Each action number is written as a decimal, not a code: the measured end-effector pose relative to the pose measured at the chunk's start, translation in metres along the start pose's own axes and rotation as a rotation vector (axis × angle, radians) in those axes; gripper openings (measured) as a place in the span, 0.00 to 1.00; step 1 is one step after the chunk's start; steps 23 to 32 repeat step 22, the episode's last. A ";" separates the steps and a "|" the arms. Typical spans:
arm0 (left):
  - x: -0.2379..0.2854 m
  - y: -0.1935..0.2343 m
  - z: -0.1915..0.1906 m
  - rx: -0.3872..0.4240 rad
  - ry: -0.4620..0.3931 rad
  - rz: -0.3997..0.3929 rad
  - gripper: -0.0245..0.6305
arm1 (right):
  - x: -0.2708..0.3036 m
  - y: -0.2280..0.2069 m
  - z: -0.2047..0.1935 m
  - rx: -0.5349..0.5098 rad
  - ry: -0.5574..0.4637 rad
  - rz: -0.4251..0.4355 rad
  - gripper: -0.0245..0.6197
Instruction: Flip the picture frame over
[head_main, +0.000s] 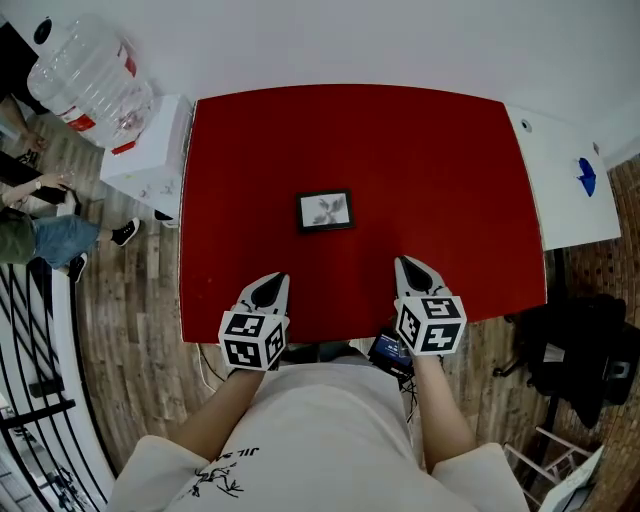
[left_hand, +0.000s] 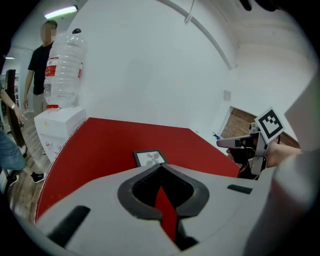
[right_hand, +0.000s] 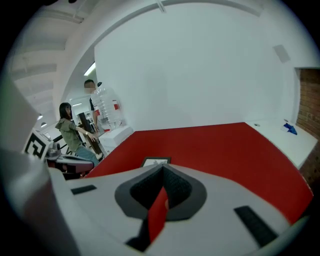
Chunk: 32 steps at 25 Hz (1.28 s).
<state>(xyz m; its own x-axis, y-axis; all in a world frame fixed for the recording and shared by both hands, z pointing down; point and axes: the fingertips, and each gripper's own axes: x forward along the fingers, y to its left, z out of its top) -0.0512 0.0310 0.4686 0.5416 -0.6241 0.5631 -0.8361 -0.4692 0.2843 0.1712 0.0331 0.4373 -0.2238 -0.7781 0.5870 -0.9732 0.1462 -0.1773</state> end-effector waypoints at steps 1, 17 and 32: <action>-0.002 -0.001 0.000 0.003 -0.002 0.001 0.05 | 0.000 0.004 -0.003 -0.001 0.004 0.001 0.05; -0.011 0.002 0.010 0.022 -0.022 0.039 0.05 | 0.009 0.046 -0.013 -0.009 0.029 0.068 0.05; -0.013 0.003 0.009 0.025 -0.021 0.040 0.05 | 0.013 0.062 -0.022 -0.008 0.052 0.088 0.05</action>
